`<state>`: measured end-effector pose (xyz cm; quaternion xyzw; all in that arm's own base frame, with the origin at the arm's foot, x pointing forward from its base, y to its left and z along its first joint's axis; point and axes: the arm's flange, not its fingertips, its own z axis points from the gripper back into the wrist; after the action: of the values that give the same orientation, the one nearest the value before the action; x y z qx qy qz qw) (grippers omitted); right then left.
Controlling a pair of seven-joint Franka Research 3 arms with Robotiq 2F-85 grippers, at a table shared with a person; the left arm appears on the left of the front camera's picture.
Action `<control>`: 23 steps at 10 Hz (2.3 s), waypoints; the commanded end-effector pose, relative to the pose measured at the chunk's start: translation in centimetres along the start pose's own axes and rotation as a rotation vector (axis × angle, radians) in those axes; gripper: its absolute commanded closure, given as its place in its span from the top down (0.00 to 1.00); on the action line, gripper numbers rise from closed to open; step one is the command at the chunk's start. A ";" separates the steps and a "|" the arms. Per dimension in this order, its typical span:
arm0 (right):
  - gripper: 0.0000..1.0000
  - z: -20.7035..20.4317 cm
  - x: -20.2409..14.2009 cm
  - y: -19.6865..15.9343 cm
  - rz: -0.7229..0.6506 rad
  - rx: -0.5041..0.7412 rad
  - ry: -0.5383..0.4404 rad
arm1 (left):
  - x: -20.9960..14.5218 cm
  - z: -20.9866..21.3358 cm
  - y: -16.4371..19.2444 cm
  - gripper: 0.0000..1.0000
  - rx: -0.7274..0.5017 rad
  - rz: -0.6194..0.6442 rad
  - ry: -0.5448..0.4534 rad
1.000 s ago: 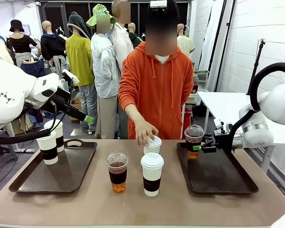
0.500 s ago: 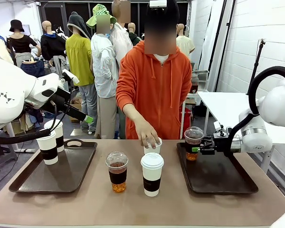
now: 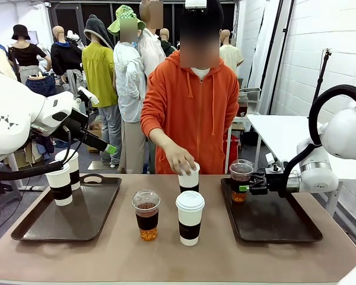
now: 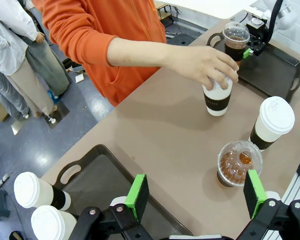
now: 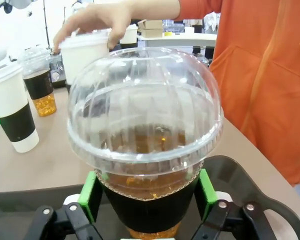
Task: Distribute the coffee onto the tray.
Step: Pick up one iced Americano and place it on the right Handle tray, then pick up another iced Americano from the middle of the table and place it on the right Handle tray.
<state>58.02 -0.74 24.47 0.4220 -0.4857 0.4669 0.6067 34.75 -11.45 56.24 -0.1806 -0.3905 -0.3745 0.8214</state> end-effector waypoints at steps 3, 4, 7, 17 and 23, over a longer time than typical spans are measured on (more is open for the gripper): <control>1.00 0.0 0.6 0.0 -0.089 -0.025 0.012 | -0.1 0.0 0.1 1.00 -0.011 0.005 -0.001; 1.00 0.2 0.6 0.5 -0.104 -0.032 0.029 | -0.1 0.0 0.1 1.00 -0.011 0.005 -0.001; 1.00 1.9 0.7 1.8 -0.132 -0.061 0.077 | -0.1 0.0 0.1 1.00 -0.011 0.005 -0.001; 1.00 4.7 0.0 4.0 -0.151 -0.111 0.094 | -0.1 0.0 0.1 1.00 -0.011 0.005 -0.001; 1.00 5.5 2.0 5.3 -0.167 -0.111 0.136 | -0.1 0.0 0.1 1.00 -0.011 0.005 -0.001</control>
<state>52.87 -4.63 26.56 0.3944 -0.4472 0.4141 0.6877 34.75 -11.45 56.24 -0.1806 -0.3905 -0.3745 0.8214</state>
